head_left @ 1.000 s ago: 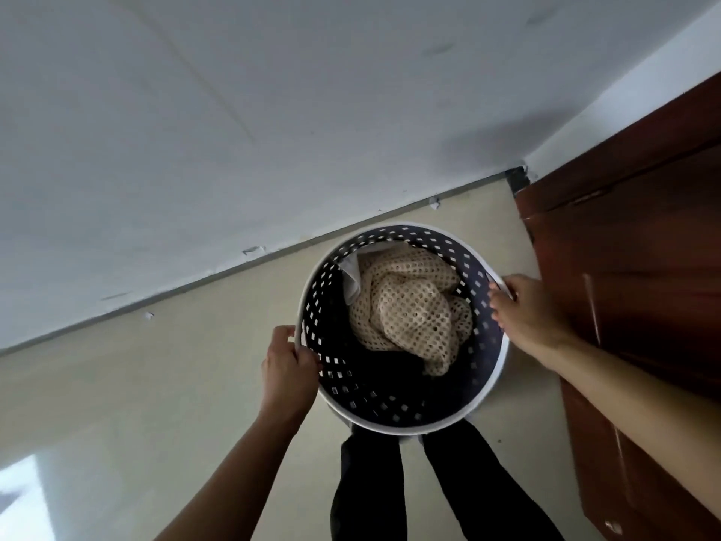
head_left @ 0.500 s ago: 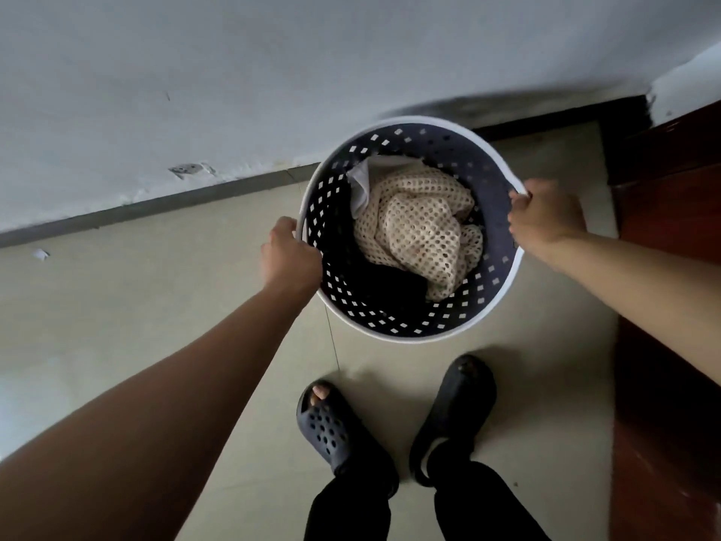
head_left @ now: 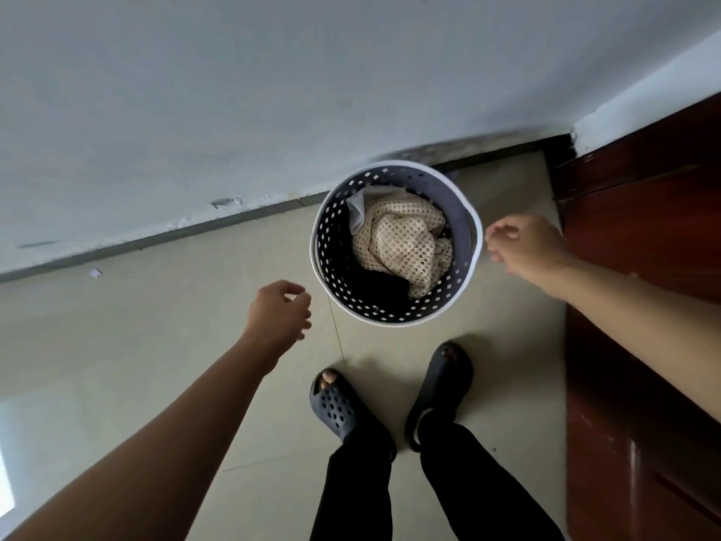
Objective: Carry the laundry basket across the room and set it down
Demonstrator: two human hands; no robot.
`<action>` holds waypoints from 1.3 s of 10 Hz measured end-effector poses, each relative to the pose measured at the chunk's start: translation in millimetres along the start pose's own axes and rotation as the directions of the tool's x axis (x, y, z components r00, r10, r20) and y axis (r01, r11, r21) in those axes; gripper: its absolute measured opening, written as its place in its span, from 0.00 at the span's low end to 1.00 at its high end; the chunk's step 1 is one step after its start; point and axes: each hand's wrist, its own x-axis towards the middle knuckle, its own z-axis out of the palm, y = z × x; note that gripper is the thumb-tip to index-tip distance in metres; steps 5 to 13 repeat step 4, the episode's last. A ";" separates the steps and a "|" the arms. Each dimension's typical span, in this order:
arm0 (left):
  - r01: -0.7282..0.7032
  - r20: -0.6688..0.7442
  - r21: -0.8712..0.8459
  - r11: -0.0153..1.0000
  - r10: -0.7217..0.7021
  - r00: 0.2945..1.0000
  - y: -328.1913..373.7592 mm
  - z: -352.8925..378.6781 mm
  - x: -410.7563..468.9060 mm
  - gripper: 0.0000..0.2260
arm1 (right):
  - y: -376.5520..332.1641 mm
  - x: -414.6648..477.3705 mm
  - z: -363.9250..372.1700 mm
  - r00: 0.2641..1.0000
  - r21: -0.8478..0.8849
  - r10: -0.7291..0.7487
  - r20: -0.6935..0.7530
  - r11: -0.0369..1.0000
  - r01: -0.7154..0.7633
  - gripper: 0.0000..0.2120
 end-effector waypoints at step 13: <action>0.138 0.043 -0.097 0.986 -0.135 0.990 -50.7 -93.5 -262.6 0.05 | -165.6 -293.7 -234.8 0.873 0.456 -0.442 -0.207 0.746 0.486 0.10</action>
